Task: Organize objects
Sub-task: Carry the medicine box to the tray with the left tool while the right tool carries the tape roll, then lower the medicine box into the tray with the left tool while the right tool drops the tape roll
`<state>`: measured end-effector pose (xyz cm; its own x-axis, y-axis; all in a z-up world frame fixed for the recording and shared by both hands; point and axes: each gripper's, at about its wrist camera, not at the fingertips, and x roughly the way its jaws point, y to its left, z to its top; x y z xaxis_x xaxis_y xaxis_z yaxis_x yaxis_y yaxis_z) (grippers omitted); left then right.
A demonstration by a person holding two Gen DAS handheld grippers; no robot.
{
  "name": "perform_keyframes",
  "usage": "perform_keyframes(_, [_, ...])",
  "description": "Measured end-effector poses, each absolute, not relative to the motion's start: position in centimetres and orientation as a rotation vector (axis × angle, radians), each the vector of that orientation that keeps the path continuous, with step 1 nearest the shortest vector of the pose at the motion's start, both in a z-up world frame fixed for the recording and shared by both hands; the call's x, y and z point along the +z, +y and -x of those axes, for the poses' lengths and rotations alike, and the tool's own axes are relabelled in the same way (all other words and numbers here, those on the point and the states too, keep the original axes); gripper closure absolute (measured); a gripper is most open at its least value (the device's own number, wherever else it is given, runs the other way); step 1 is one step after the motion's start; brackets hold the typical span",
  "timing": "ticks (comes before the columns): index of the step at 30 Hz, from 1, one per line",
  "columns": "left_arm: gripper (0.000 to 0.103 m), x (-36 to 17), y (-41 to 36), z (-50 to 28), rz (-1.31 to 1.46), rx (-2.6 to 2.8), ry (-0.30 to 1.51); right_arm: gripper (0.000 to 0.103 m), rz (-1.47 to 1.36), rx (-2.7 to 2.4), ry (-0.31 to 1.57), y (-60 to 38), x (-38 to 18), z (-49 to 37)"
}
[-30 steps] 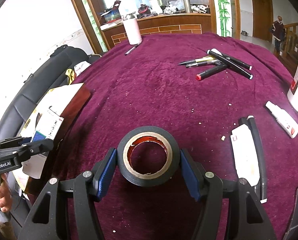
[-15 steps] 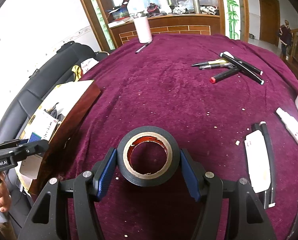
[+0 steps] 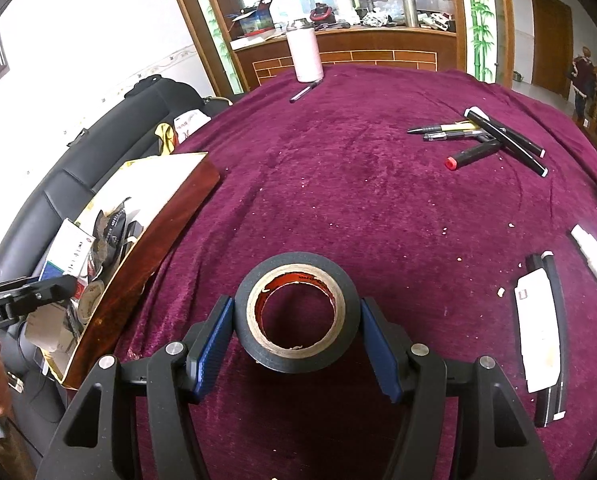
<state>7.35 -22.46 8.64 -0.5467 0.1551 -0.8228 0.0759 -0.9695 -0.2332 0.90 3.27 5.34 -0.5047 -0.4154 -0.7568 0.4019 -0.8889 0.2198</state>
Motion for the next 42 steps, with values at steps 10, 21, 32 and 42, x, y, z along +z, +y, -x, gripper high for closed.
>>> perform_keyframes(10, [0.069,9.3,-26.2,-8.6,1.489,2.783,-0.435,0.035,-1.204,-2.368,-0.014,2.8,5.2,-1.0])
perform_keyframes(21, [0.069,10.0,-31.0,-8.2,1.513,2.877,-0.451,0.035,-1.201,-2.364,0.003,2.5,5.3,-1.1])
perform_keyframes(32, [0.069,9.2,-35.2,-3.7,1.616,2.826,-0.458,0.035,-1.197,-2.358,0.017,1.8,5.4,-1.1])
perform_keyframes(42, [0.069,6.7,-36.9,1.8,1.732,2.767,-0.381,0.035,-1.202,-2.36,0.031,1.1,5.6,-0.9])
